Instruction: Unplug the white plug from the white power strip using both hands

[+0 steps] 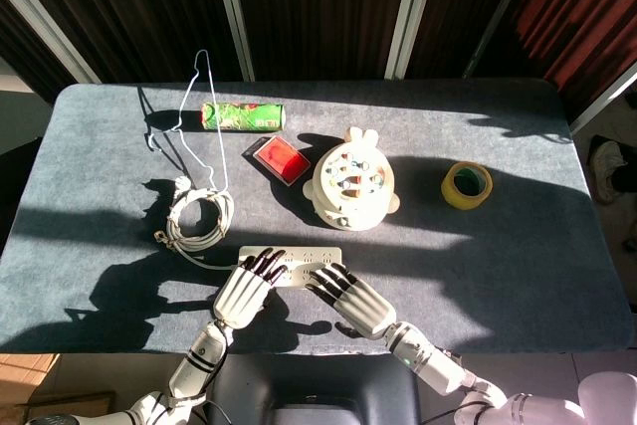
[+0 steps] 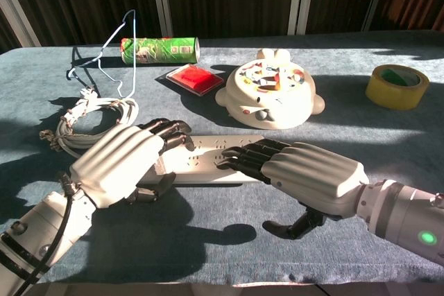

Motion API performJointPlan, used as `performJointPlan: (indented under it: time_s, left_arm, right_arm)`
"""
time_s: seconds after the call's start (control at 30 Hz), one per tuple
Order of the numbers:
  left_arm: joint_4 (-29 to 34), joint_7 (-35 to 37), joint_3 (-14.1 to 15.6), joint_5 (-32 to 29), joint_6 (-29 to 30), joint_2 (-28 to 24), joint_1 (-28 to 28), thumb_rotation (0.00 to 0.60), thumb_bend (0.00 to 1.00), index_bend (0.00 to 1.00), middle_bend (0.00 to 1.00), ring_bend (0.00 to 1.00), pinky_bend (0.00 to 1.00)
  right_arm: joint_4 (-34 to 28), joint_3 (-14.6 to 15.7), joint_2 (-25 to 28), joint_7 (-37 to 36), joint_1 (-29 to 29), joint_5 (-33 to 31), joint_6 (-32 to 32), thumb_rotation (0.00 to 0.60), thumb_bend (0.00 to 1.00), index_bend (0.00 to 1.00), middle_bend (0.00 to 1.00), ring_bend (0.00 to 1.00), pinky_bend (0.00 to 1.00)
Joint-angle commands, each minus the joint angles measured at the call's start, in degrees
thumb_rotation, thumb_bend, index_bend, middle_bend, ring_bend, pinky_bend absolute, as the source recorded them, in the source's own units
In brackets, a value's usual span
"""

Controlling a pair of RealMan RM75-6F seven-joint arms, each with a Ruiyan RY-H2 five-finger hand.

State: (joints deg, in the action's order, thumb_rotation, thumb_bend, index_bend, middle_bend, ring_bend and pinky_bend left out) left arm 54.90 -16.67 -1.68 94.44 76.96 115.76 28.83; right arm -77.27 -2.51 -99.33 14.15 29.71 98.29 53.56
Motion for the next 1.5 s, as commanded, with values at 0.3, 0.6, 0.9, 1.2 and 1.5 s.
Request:
performJointPlan:
  time_s: [0.3,0.6,0.9,1.2,1.5]
  left_arm:
    - [1.8,0.1,-0.2,-0.2,0.2,-1.3,0.2,0.6,0.59,0.39,0.42,0.4,0.45]
    - [2.6,0.1,-1.0,-0.2,1.1,-2.1,0.5,0.6,0.59,0.39,0.42,0.4,0.45]
    - [12.5,-2.3,-3.2,1.4,6.1,-10.1,0.4,0.6,0.59,0.39,0.42,0.4,0.44]
    - [19.3,-0.4,-0.5,-6.3,2.2,-21.2,-5.3,0.6,0.57,0.37,0.41,0.39,0.43]
    - [9.8,7.7,0.2,-13.7,-4.5,-20.0,-8.4,0.6,0.48,0.28,0.34,0.31,0.3]
  right_arm:
    - [-3.3,-2.2,-2.0,13.5,2.6,-11.2,-7.7,0.6,0.93,0.2,0.2,0.03,0.08]
    - [-3.9,-1.6,-2.2,18.3,3.6,-16.8,-8.7,0.6,0.93,0.21,0.2,0.04,0.08]
    - [-8.3,0.5,2.5,12.5,2.4,-9.8,0.6,0.6,0.76,0.08,0.2,0.04,0.08]
    - [-18.7,2.9,16.4,4.9,-1.5,-0.5,14.6,0.6,0.59,0.0,0.16,0.01,0.07]
    - [-24.2,4.6,25.3,3.5,-4.8,2.0,20.3,0.6,0.56,0.0,0.14,0.0,0.07]
